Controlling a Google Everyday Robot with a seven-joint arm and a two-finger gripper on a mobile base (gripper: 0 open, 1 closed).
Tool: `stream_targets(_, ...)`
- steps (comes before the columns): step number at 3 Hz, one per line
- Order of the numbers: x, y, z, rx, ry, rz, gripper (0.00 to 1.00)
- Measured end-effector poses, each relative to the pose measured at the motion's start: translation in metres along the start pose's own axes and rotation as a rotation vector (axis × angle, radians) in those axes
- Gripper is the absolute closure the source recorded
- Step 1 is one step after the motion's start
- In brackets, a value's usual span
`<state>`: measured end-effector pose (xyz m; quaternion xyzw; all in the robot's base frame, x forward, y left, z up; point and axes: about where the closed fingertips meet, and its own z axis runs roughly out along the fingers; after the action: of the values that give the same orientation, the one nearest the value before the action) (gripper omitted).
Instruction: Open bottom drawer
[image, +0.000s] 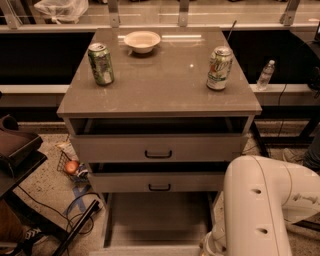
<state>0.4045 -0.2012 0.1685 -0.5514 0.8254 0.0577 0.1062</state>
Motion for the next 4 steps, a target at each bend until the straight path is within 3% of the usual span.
stream_targets(2,-0.0005,0.0028,0.0020,-0.005,0.000,0.000,0.20)
stream_targets(3,-0.0007,0.0037,0.0027,-0.007,-0.001,-0.001,0.00)
stream_targets(4,-0.0007,0.0039,0.0029,-0.007,-0.001,-0.001,0.00)
